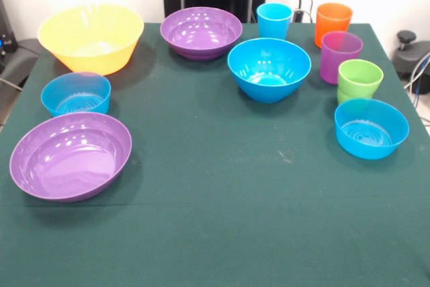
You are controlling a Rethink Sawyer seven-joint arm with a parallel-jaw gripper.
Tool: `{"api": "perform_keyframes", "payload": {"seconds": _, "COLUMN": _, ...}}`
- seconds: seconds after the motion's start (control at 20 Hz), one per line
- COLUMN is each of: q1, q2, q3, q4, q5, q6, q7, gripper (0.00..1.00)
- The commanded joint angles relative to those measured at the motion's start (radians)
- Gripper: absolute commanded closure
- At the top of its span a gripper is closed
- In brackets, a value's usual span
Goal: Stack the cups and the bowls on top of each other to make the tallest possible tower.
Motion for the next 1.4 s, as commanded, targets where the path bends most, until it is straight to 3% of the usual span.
{"api": "perform_keyframes", "payload": {"seconds": 0.05, "q1": -0.046, "q2": 0.139, "q3": 0.11, "q4": -0.016, "q5": -0.066, "q6": -0.113, "q7": 0.028, "gripper": 0.0}}
{"api": "perform_keyframes", "payload": {"seconds": 0.85, "q1": -0.1, "q2": 0.266, "q3": 0.124, "q4": -0.08, "q5": -0.179, "q6": -0.225, "q7": 0.016, "gripper": 0.0}}
{"api": "perform_keyframes", "payload": {"seconds": 1.4, "q1": -0.108, "q2": 0.313, "q3": 0.096, "q4": -0.154, "q5": -0.288, "q6": -0.22, "q7": -0.008, "gripper": 0.0}}
